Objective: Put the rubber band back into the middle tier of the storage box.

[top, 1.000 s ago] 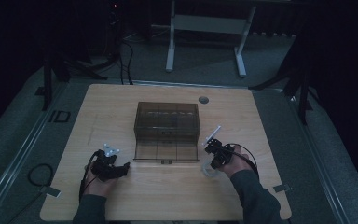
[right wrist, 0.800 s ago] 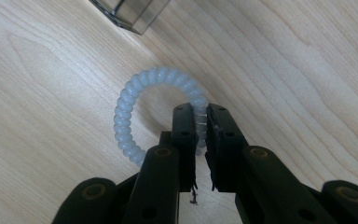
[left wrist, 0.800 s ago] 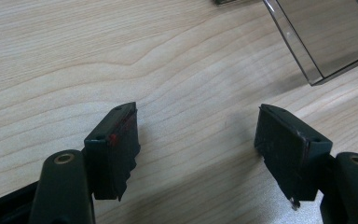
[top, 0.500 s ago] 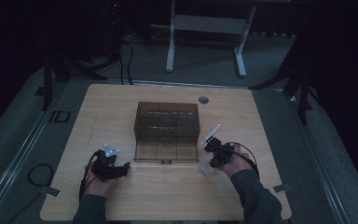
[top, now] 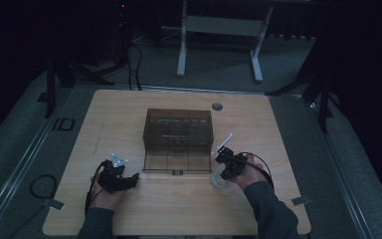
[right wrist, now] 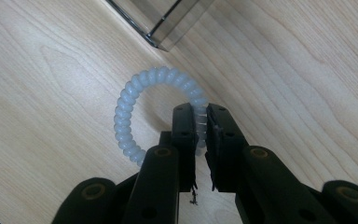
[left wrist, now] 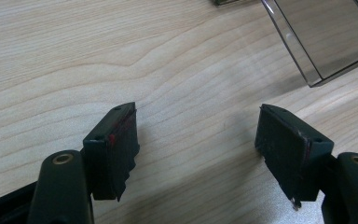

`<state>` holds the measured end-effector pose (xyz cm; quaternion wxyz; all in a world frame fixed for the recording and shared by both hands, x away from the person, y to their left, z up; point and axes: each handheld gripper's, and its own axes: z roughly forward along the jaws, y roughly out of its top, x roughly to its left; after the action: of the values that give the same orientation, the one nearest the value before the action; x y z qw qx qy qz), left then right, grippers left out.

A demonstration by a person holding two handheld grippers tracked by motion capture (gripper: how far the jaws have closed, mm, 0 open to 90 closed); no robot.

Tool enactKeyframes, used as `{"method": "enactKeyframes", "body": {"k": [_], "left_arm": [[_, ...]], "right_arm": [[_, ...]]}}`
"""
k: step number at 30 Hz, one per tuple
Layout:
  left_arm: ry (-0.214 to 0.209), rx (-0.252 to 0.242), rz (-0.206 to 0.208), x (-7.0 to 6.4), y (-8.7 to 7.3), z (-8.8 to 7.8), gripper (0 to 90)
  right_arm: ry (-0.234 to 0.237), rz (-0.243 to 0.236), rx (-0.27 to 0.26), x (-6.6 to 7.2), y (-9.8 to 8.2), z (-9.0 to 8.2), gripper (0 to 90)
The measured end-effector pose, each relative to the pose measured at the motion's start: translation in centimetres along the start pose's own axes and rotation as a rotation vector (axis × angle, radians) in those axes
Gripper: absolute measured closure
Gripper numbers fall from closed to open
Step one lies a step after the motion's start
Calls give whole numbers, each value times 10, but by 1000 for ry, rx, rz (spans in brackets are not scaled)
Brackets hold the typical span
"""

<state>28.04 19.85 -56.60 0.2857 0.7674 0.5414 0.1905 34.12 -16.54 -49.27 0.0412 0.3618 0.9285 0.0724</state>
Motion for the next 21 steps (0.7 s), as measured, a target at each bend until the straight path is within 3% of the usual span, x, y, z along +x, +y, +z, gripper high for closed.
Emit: {"method": "enactKeyframes", "body": {"k": [21], "left_arm": [[-2,0,3,0,0,0,298]], "right_arm": [[-14,-32,-35,9,3,-22,822]]}}
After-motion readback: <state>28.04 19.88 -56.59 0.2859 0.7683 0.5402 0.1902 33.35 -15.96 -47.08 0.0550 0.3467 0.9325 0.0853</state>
